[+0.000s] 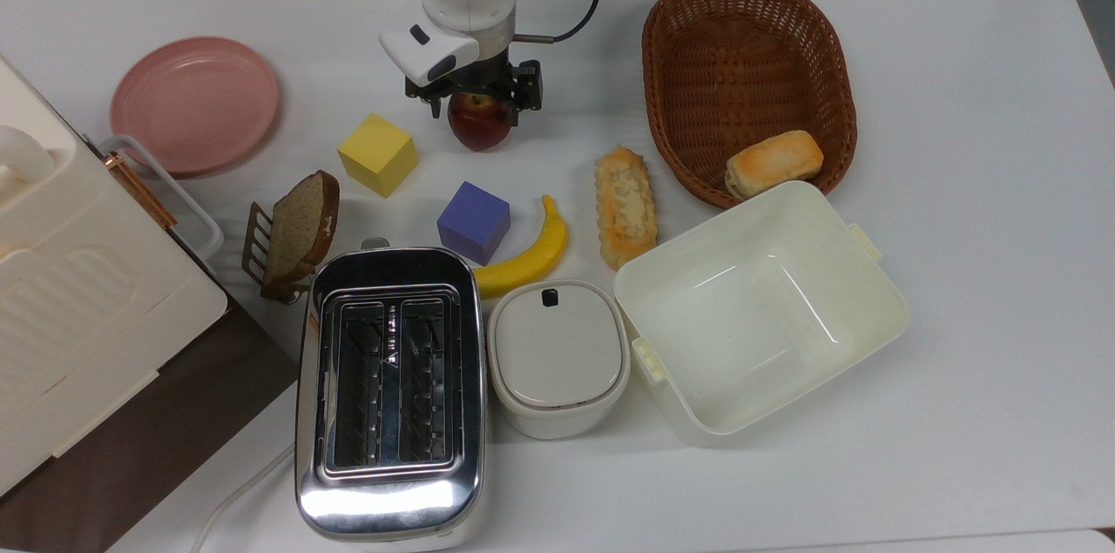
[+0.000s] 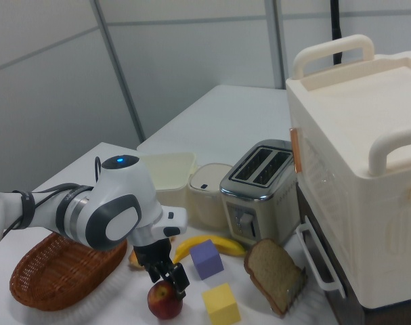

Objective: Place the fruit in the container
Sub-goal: 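Lower the gripper around the red apple and close on it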

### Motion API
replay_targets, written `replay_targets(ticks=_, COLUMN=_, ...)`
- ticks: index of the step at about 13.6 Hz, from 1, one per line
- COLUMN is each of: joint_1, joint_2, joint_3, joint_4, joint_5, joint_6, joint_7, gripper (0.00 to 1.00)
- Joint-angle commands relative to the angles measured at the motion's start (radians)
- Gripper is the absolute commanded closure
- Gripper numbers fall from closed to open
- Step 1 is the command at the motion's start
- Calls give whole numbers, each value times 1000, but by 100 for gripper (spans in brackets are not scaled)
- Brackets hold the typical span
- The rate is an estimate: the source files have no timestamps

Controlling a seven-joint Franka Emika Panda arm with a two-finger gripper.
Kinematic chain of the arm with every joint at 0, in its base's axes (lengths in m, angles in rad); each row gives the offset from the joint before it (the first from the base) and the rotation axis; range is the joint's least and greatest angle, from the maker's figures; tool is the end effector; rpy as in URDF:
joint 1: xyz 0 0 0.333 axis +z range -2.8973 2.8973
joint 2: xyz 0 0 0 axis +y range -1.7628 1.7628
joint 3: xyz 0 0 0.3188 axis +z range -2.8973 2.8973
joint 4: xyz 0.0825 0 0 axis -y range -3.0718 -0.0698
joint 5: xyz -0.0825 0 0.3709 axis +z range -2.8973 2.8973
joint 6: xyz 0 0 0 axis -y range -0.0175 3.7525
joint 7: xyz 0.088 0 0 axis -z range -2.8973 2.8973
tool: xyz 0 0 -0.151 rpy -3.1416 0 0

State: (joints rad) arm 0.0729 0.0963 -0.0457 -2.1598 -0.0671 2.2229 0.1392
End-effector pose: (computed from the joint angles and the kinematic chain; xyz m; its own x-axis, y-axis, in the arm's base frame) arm 0.5351 0.0101 0.3179 0.9971 -0.0710 -0.0262 -0.0693 -0.9958 0.0605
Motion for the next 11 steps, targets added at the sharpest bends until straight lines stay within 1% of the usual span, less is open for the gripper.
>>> replay_targets(ticks=1, joint_1=-25, joint_2=-9, joint_3=19, joint_4=-2, joint_5=-19, joint_6=24, joint_7=-6, gripper=0)
replay_targets(ticks=2, joint_1=-53, joint_2=-12, joint_3=44, joint_4=-2, joint_5=-19, joint_6=24, joint_7=-6, gripper=0)
replay_targets(ticks=4, joint_1=-114, joint_2=-17, joint_3=113, joint_4=-2, joint_5=-19, joint_6=26, joint_7=-6, gripper=0)
replay_targets(ticks=5, joint_1=-116, joint_2=-18, joint_3=116, joint_4=-2, joint_5=-20, joint_6=24, joint_7=-4, gripper=0)
replay_targets(ticks=7, joint_1=-101, joint_2=-32, joint_3=107, joint_4=-8, joint_5=-19, joint_6=26, joint_7=0, gripper=0)
replay_targets(ticks=9, joint_1=-41, joint_2=-55, joint_3=40, joint_4=-23, joint_5=-19, joint_6=27, joint_7=-4, gripper=0)
replay_targets(ticks=10, joint_1=-29, joint_2=-56, joint_3=26, joint_4=-23, joint_5=-19, joint_6=26, joint_7=-4, gripper=0)
replay_targets(ticks=11, joint_1=-30, joint_2=-56, joint_3=26, joint_4=-23, joint_5=-19, joint_6=26, joint_7=-4, gripper=0)
